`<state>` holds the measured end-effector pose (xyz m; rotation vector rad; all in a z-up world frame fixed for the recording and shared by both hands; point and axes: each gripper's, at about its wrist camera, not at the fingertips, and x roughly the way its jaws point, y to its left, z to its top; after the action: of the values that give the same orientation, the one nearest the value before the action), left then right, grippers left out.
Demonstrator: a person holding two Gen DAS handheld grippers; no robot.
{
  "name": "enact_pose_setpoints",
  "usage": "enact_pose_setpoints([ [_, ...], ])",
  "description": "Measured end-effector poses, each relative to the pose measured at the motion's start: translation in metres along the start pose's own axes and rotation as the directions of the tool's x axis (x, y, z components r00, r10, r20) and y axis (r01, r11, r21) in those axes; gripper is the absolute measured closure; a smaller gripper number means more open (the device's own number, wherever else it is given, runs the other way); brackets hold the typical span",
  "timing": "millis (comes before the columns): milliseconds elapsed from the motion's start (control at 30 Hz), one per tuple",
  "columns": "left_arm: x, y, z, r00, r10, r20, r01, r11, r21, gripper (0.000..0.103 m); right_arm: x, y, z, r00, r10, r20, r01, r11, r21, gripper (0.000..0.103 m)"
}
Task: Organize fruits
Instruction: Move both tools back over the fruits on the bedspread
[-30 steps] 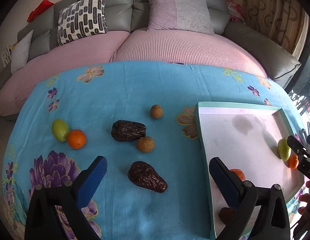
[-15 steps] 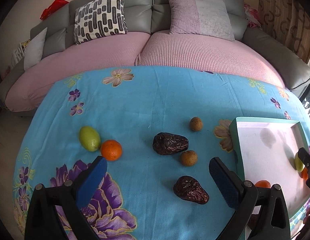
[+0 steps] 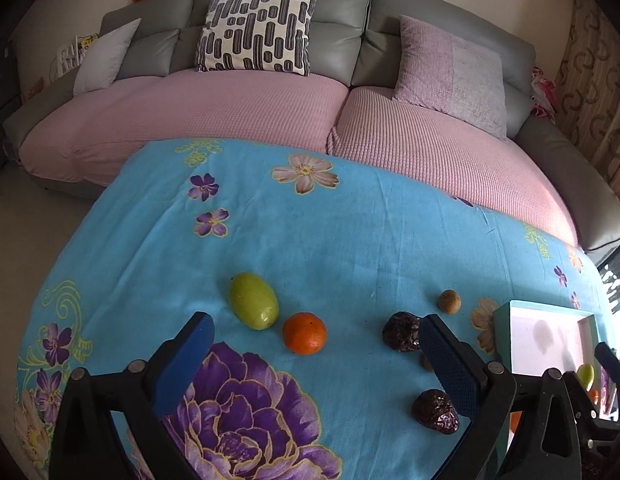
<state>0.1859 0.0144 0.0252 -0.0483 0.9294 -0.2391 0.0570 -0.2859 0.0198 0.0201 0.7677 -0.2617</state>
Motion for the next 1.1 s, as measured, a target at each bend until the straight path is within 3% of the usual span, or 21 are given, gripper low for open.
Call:
enact_pose_setpoints([
  [267,-0.002,0.039,0.011,0.999,0.018,0.033,-0.015,0.998,-0.068,0.000,0.000,0.048,0.012,0.992,0.127,0.000,-0.127,0.992,-0.023,0.002],
  [500,0.006,0.049,0.017,0.999,0.013,0.050,-0.009,0.997,-0.080,0.000,0.000,0.085,0.028,0.981,0.193,0.001,-0.193,0.980,-0.041,0.002],
  [900,0.053,0.049,0.005,0.998,0.006,-0.061,-0.012,0.995,-0.096,0.003,0.008,0.120,0.032,0.977,0.214,-0.021,-0.215,0.971,-0.106,0.006],
  [1100,0.077,0.060,-0.003,0.993,-0.001,-0.120,-0.017,0.989,-0.146,0.019,0.037,0.126,0.015,0.968,0.214,-0.134,-0.227,0.969,-0.096,0.007],
])
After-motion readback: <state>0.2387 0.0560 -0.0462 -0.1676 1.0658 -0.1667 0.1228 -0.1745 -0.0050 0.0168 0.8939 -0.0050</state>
